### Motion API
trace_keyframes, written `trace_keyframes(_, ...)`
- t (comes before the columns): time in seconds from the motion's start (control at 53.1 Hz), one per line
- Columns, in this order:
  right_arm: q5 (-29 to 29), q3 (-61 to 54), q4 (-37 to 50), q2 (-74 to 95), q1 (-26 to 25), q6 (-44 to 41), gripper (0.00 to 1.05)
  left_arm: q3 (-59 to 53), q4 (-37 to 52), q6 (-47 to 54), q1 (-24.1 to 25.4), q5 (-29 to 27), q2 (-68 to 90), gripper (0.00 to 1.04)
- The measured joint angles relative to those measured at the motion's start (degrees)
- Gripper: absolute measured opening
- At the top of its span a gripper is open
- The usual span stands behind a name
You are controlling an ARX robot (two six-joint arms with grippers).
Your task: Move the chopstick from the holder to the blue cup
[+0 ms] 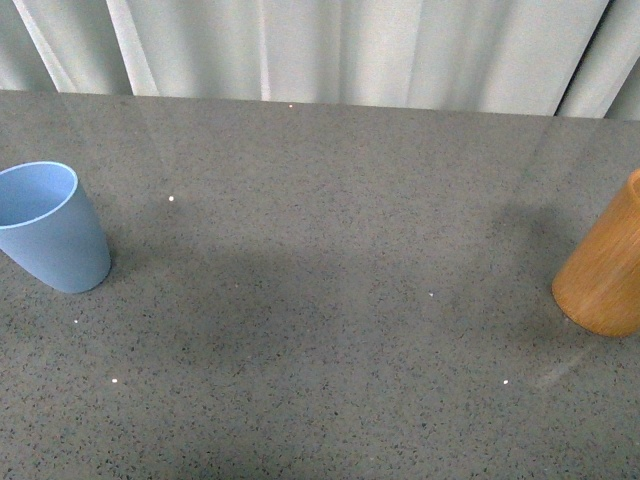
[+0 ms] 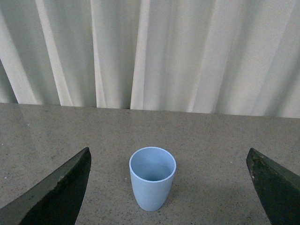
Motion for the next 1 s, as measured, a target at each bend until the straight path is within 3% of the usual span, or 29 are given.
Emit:
trace_keyframes(0.113, 0.00, 0.00, 0.00, 0.00, 0.00, 0.00, 0.95, 0.09, -0.24, -0.15, -0.15, -0.79, 0.20, 0.98)
trace_keyframes(0.188, 0.00, 0.00, 0.00, 0.00, 0.00, 0.00, 0.95, 2.67, -7.15, -5.46, -2.14, -10.47, 5.38, 0.98)
trace_keyframes(0.245, 0.07, 0.00, 0.00, 0.00, 0.00, 0.00, 0.95, 4.11, -7.87, -8.72, -1.49, -13.07, 11.85, 0.98)
trace_keyframes(0.358, 0.00, 0.00, 0.00, 0.00, 0.00, 0.00, 0.95, 8.41, -1.97, -8.48, 2.25, -9.88, 28.04, 0.98)
trace_keyframes(0.546, 0.02, 0.00, 0.00, 0.00, 0.00, 0.00, 0.95, 24.06, -6.27, -5.07, 7.69, -3.10, 56.72, 0.98)
trace_keyframes(0.696, 0.00, 0.00, 0.00, 0.00, 0.00, 0.00, 0.95, 33.31, -7.65, -3.85, 8.15, -4.07, 72.28, 0.98)
trace_keyframes(0.998, 0.00, 0.00, 0.00, 0.00, 0.00, 0.00, 0.95, 44.09, -8.07, -3.02, 6.40, -6.40, 85.09, 0.98)
